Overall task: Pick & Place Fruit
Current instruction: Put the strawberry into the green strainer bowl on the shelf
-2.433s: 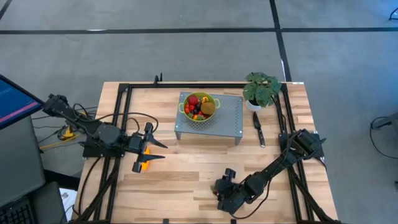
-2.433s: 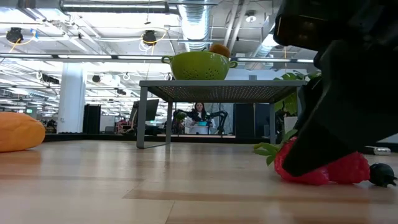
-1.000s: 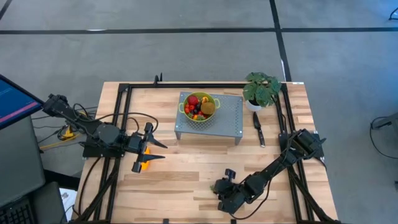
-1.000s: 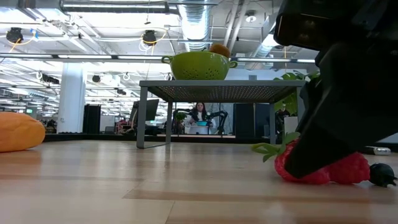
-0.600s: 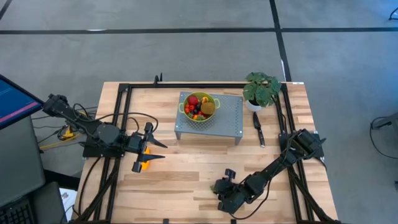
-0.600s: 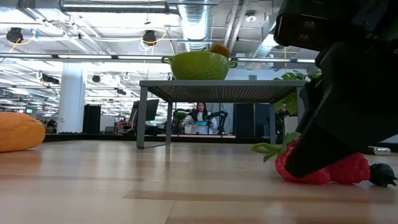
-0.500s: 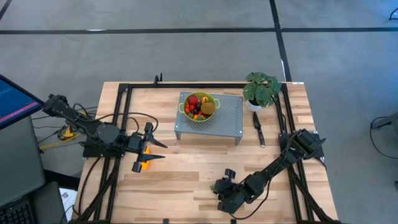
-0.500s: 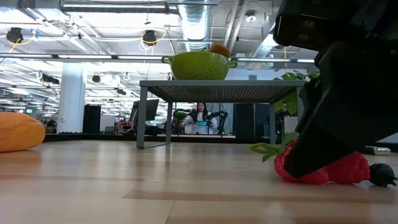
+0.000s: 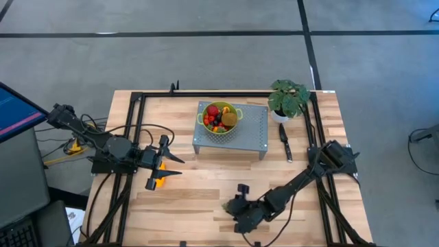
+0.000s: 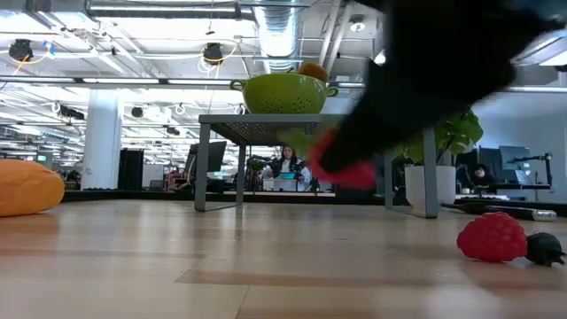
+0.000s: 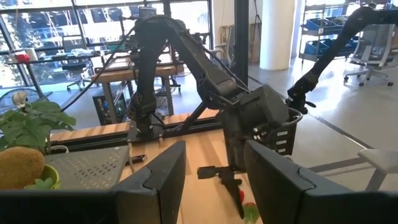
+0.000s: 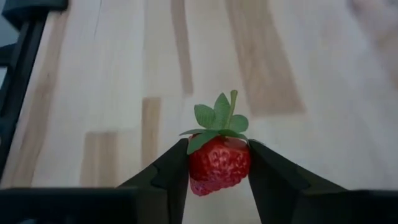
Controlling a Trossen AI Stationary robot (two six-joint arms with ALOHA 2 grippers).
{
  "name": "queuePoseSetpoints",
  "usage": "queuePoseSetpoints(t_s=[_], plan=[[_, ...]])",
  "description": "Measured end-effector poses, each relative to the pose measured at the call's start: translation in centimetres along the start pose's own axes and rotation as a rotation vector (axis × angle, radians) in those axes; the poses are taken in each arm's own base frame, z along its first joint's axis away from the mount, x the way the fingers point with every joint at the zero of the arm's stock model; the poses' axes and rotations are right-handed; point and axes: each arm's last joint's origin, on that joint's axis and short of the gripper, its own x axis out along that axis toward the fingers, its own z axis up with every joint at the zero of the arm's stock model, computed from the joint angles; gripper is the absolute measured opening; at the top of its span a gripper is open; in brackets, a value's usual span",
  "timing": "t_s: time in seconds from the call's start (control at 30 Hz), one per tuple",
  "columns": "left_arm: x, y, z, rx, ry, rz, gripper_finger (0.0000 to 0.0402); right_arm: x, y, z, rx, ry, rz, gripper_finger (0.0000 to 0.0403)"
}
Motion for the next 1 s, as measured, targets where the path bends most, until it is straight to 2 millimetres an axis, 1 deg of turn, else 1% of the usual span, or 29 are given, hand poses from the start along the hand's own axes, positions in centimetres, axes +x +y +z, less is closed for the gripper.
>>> queuePoseSetpoints(t_s=[0.13,0.27,0.4,0.57,0.67,0.73,0.87,1.0], plan=[[0.0,0.0,0.0,-0.001,-0.003,0.000,0.0158,-0.2,-0.3,2.5,-0.080,0.004,-0.022,0.0126],[0.0,0.0,0.1,-0.002,-0.007,0.000,0.0158,-1.0,-0.5,5.3,-0.168,0.023,-0.050,0.0141],[0.0,0.0,0.1,-0.003,-0.009,-0.003,0.0158,-2.1,-1.2,8.3,-0.241,0.057,-0.097,0.0151],[0.0,0.0,0.1,-0.003,-0.009,-0.003,0.0158,-4.0,-2.6,11.5,-0.327,0.096,-0.189,0.0133],[0.0,0.0,0.1,-0.004,-0.011,-0.003,0.0158,-5.0,-3.7,13.3,-0.351,0.115,-0.242,0.0129],[0.0,0.0,0.1,-0.004,-0.012,-0.003,0.0158,-5.6,-4.7,14.4,-0.362,0.123,-0.270,0.0135],[0.0,0.0,0.2,-0.005,-0.016,-0.002,0.0158,-6.1,-7.3,16.7,-0.366,0.146,-0.316,0.0148],[0.0,0.0,0.2,-0.005,-0.016,-0.002,0.0158,-6.7,-10.2,18.9,-0.367,0.155,-0.357,0.0140]])
